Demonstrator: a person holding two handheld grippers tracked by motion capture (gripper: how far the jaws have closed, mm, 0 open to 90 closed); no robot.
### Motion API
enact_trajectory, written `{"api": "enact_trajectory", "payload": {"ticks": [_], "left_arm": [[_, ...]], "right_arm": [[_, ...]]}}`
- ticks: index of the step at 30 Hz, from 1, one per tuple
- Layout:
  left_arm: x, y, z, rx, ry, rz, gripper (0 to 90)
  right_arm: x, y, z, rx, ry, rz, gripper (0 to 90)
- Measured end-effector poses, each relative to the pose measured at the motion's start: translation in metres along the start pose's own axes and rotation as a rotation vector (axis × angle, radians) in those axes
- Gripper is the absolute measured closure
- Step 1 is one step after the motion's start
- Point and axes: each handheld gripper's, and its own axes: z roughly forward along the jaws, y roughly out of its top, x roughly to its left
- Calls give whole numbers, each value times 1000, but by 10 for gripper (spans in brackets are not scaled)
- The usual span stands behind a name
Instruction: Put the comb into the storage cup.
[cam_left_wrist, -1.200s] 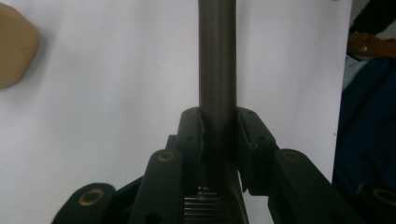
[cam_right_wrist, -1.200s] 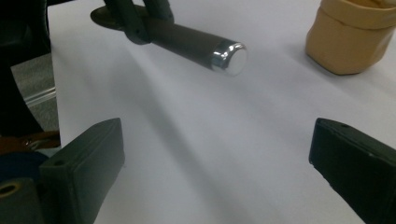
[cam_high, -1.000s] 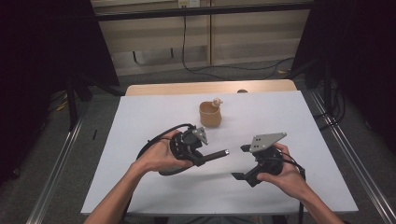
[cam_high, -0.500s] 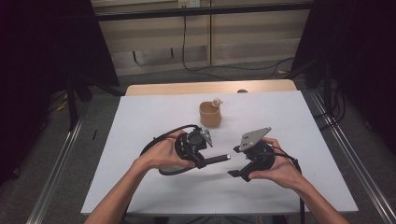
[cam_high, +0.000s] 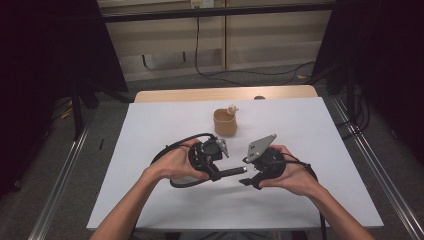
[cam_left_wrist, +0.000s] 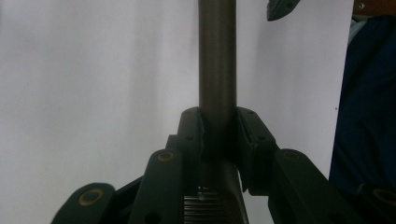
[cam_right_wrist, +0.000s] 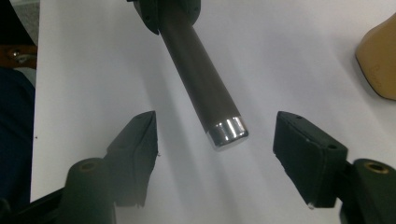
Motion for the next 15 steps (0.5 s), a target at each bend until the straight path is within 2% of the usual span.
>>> {"api": "enact_trajectory", "payload": {"ticks": [6, 9, 13, 14, 15], "left_arm": [[0, 0, 2, 26, 4, 2, 729], [-2, -1, -1, 0, 1, 16, 730], [-3, -1, -1, 10, -7, 13, 729], [-2, -1, -2, 18, 5, 24, 730], [-1, -1, -1, 18, -6, 23, 729]], "right_arm": [[1, 4, 3, 33, 12, -38, 412], [1, 6, 5, 45, 21, -51, 467], [3, 10, 5, 53, 16, -82, 504], [3, 11, 5, 55, 16, -91, 516], [3, 13, 5, 51, 15, -98, 530]]}}
